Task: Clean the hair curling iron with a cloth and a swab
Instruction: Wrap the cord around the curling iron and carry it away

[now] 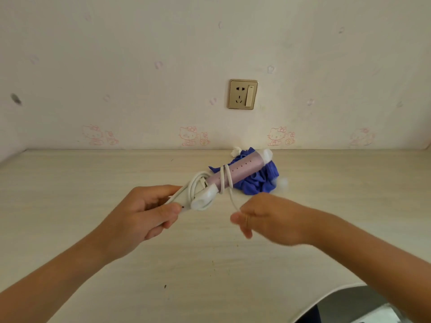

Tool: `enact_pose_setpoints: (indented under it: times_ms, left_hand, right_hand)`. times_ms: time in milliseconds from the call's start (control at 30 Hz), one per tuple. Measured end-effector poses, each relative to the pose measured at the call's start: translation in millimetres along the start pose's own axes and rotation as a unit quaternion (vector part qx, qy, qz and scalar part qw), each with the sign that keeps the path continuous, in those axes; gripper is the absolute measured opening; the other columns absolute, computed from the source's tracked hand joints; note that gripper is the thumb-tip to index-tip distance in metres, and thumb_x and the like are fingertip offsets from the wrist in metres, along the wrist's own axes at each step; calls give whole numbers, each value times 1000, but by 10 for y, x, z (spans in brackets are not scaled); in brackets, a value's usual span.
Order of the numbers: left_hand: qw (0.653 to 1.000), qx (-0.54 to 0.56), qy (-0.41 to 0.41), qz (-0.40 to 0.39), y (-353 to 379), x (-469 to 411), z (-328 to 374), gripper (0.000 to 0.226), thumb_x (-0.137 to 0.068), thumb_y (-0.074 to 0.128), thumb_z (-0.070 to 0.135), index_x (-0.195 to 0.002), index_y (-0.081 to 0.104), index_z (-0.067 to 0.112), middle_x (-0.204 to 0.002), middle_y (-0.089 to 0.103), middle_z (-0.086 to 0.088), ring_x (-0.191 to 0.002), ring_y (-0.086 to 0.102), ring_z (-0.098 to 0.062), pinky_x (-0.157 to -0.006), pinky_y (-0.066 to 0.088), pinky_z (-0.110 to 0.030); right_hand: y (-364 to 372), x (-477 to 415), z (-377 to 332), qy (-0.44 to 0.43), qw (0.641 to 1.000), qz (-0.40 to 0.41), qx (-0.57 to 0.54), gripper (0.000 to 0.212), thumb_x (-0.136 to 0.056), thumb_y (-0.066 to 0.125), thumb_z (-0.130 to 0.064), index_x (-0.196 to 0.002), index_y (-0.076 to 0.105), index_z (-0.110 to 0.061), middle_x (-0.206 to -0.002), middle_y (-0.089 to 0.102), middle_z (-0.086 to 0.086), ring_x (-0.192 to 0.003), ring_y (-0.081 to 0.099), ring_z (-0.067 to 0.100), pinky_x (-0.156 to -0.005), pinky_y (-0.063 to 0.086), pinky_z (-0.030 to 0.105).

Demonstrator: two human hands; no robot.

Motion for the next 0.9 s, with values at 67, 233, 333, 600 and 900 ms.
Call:
enact_pose_setpoints:
  times_ms: [67, 233, 333, 600, 900]
  left_hand:
    - [997, -70, -28, 25, 31, -41, -21, 25, -95, 55, 32, -109, 75, 24, -65, 46, 3, -48, 32, -9, -47, 29, -20]
    - [953, -268, -67, -128, 143, -87, -28, 27, -98, 53, 44, -107, 73, 29, -64, 51, 11, -55, 40, -5, -54, 32, -22]
    - [962, -93, -80, -245, 201, -37, -11, 39, -101, 58, 43, -99, 69, 6, -64, 44, 4, -50, 32, -15, -47, 27, -25]
    - [995, -71, -67, 10, 159, -145, -97, 24, -94, 56, 35, -95, 73, 19, -64, 46, 0, -50, 32, -11, -48, 30, -25]
    - [941, -268, -93, -184, 462, -161, -82, 25, -99, 53, 40, -99, 72, 23, -71, 61, 6, -60, 50, -11, -60, 41, -34]
  right_hand:
    - [40, 47, -155, -26, 999, -12, 46, 47, -101, 49, -49, -69, 61, -16, -60, 60, -22, -56, 54, 0, -53, 35, 16]
    - [-353, -116, -247, -62, 998, 10, -18, 33, -92, 75, -35, -69, 67, -13, -55, 50, -4, -51, 42, 8, -51, 33, 17]
    - [-452, -220, -62, -43, 987, 5, -152, 33, -85, 82, -31, -70, 69, -5, -58, 43, 5, -52, 34, 16, -49, 28, 20]
    - [108, -101, 4, 28, 999, -17, 13, 33, -107, 51, -27, -84, 66, -10, -73, 56, -2, -65, 47, 13, -61, 39, 27]
    - [-297, -48, -177, -16, 998, -52, 17, 11, -85, 80, -28, -76, 77, -22, -60, 64, -10, -55, 50, 6, -58, 40, 29]
Point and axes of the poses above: each hand's wrist, its own x-axis away from the middle knuckle, its own y-axis out of the palm, z = x × y, the point moved 5 cm from there along -x, towards the middle knuckle
